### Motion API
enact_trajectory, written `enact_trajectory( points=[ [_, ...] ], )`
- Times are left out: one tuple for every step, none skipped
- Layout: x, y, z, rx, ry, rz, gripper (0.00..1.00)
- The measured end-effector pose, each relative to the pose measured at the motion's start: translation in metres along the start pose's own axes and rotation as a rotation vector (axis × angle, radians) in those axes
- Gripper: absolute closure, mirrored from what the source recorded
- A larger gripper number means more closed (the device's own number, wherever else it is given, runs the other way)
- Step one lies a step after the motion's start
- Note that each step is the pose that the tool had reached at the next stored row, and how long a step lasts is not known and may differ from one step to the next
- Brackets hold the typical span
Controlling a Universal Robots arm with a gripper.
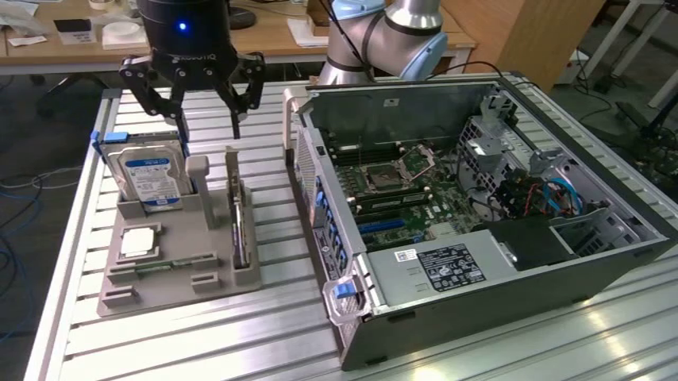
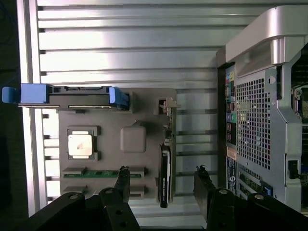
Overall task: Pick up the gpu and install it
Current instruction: 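Pick up the gpu and move the gpu toward the slot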
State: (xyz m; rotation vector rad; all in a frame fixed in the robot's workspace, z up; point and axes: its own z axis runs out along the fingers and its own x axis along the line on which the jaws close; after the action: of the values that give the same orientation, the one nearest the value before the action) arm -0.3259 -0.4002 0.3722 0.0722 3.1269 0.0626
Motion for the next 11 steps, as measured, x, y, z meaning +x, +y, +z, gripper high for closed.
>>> enact_trajectory(
  points=[
    [0.0,-0.0002,0.001,0.0001,0.0001,0.0,0.35],
    [0.0,-0.0003,0.0021,0.0,0.0,0.0,0.35],
    [0.0,-0.0004,0.003,0.0001,0.0001,0.0,0.35],
    [0.0,-0.0005,0.004,0.0,0.0001,0.0,0.35],
    [0.0,-0.0007,0.005,0.0,0.0,0.0,0.35],
    [0.0,-0.0008,0.0059,0.0001,0.0002,0.0,0.35],
    [0.0001,-0.0008,0.0065,0.0001,0.0003,0.0,0.35],
    [0.0001,-0.0009,0.0071,0.0001,0.0003,0.0,0.35],
    [0.0,-0.0009,0.0077,0.0001,0.0003,0.0,0.35],
    [0.0001,-0.001,0.0083,0.0,0.0003,0.0,0.35],
    [0.0001,-0.001,0.0087,0.0001,0.0003,0.0,0.35]
  ],
)
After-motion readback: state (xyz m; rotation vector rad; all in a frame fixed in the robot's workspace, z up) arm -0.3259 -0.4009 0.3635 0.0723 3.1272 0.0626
